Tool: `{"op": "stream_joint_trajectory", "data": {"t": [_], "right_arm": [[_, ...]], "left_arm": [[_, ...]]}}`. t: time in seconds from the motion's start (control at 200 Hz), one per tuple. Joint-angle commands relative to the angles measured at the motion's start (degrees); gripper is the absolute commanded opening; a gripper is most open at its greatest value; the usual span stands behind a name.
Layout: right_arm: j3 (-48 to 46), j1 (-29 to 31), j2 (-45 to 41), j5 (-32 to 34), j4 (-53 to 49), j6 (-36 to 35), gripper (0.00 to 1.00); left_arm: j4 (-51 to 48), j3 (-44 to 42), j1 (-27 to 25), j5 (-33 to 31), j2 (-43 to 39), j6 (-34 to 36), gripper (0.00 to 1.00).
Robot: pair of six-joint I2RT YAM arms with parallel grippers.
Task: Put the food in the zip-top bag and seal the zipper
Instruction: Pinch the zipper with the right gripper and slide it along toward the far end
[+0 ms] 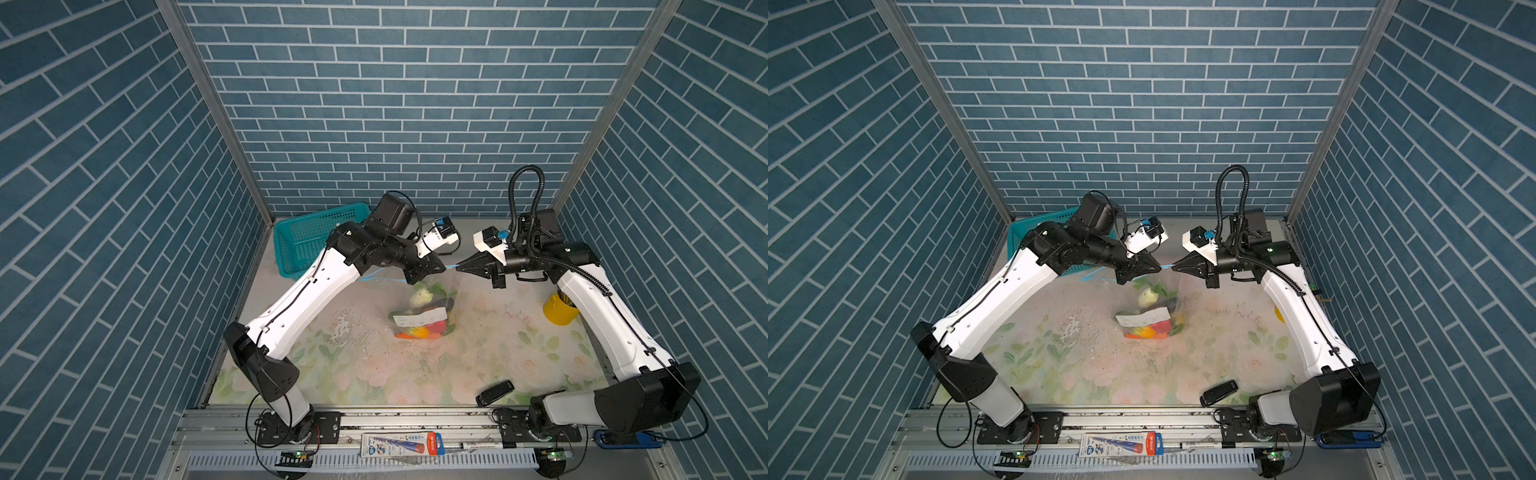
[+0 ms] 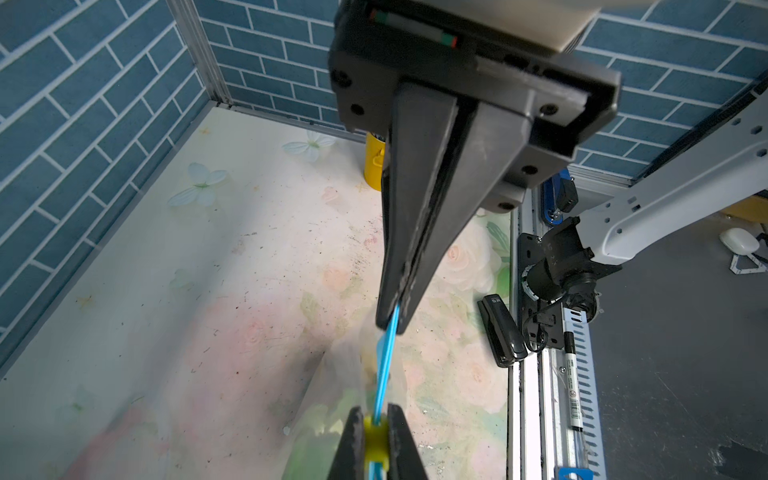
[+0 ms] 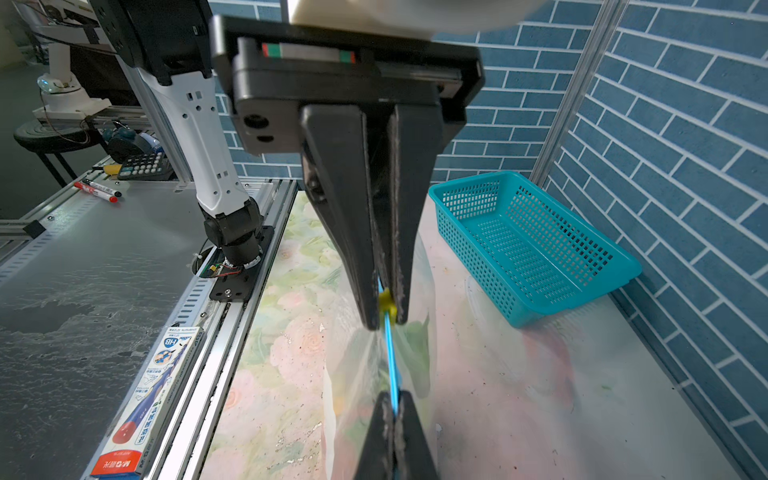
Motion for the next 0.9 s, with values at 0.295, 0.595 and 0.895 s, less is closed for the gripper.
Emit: {"op": "stream_joint_trajectory", "data": {"t": [0.295, 0.595, 0.895], "right_arm": [[3.6, -3.5, -3.1, 3.1, -0.4, 1.0, 0.00], [4.9, -5.6, -2.2, 5.0, -1.9, 2.0, 0.00], [2.5, -5.8, -2.8, 6.2, 2.2, 6.0, 0.00]], "left_arm": [[-3.3, -14.2, 5.5, -7.5, -12.8, -2.4, 0.05], [-1.5, -24.8, 9.6, -7.2, -22.0, -5.0, 0.07], [-4.0, -27.9, 11.5, -9.4, -25.9, -5.1, 0.07]]}}
